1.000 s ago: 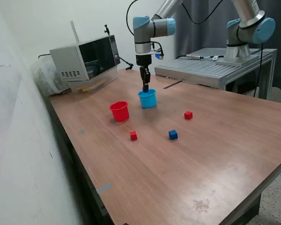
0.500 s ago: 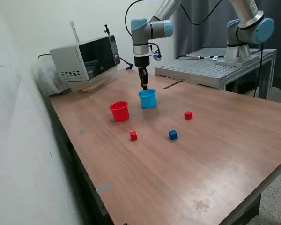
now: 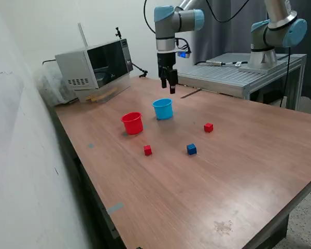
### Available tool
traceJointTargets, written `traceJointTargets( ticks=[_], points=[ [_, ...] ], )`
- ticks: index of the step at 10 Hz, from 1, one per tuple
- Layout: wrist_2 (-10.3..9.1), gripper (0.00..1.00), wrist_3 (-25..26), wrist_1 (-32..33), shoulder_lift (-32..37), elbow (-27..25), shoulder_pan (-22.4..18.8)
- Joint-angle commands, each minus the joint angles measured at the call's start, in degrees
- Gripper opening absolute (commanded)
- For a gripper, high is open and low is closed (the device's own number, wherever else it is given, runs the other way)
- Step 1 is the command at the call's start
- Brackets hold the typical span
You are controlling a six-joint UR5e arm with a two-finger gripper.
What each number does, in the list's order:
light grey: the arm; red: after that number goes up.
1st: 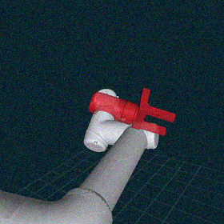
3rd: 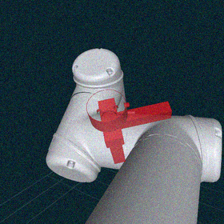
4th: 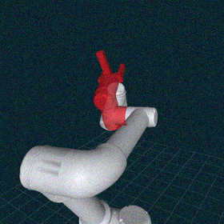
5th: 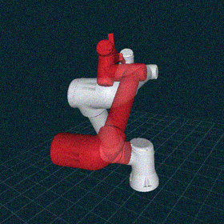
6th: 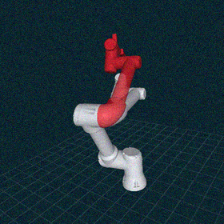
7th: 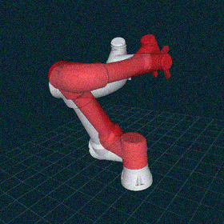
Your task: Place red objects in the red bin, and blue objects in the blue bin.
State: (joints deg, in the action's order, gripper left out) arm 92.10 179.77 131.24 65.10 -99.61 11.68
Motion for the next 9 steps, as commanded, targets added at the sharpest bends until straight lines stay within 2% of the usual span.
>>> traceJointTargets(
  ticks=[1,2,3,9],
  points=[
    [-0.68,1.00,-1.16,-1.86,3.45,-2.33,-7.70],
    [-3.65,1.00,-3.26,-1.78,3.72,-3.30,-9.72],
    [-5.77,1.00,-4.76,-1.60,3.81,-3.75,-10.27],
    [-5.96,1.00,-5.92,2.52,-4.88,-3.75,-13.16]
  ],
)
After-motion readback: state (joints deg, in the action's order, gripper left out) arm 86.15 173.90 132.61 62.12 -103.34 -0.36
